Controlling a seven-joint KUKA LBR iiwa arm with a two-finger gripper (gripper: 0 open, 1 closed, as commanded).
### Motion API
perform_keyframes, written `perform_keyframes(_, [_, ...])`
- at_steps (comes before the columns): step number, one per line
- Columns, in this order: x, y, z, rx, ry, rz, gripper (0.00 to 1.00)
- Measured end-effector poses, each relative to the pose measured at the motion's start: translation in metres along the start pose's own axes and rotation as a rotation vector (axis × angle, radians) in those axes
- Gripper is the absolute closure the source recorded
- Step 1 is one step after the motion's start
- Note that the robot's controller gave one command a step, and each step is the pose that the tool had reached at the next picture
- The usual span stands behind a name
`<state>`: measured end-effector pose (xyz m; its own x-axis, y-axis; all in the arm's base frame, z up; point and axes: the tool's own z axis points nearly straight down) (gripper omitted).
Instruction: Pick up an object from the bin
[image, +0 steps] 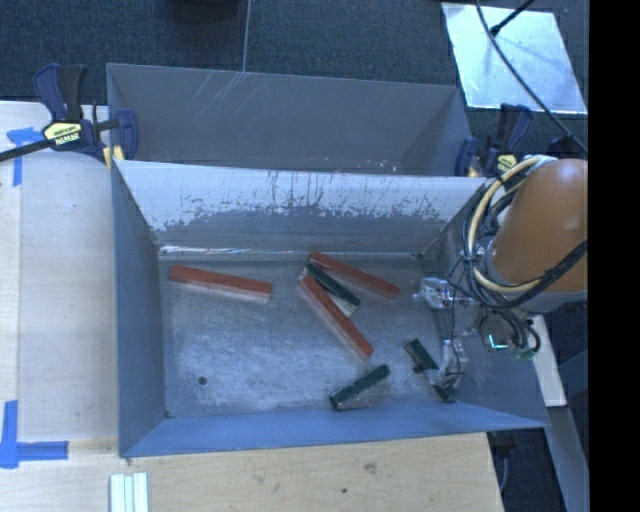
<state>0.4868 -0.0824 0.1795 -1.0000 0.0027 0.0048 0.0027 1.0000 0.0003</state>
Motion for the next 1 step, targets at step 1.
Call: perform_keyframes(1, [-0.014, 0.0433, 0.113, -0.001, -0.002, -0.155, 0.0])
